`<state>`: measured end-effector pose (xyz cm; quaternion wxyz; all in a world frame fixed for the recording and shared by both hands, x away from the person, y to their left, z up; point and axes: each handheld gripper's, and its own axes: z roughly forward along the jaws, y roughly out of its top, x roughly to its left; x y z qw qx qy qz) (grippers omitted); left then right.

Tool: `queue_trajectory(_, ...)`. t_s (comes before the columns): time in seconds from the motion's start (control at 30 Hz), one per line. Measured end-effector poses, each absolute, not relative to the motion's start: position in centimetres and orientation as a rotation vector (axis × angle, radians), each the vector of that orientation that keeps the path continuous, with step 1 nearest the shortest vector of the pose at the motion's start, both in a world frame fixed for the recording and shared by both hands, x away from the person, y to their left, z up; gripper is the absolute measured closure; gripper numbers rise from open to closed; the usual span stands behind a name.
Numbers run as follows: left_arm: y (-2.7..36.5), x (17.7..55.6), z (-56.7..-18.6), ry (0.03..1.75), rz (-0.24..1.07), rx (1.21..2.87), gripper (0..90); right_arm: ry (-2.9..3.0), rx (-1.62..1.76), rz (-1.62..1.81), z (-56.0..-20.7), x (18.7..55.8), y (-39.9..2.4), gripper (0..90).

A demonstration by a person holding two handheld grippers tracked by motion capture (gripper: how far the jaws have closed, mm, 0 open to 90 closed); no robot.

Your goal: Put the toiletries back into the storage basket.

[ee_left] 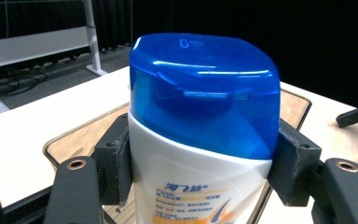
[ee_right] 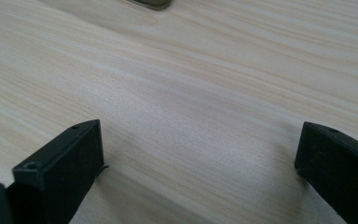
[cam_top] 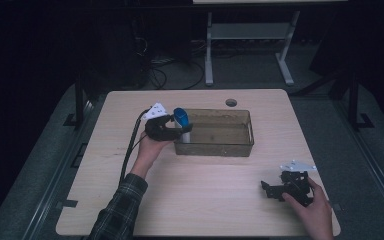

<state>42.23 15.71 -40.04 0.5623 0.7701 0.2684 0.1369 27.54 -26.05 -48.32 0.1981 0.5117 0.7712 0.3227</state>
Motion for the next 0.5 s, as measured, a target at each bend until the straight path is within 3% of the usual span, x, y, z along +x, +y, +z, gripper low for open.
queue_trajectory(0.5, 15.80, 42.24, -40.75, 0.645, 0.313, 1.823, 33.5, 2.158, 1.432, 0.903, -48.32, 27.54, -26.05, 0.7)
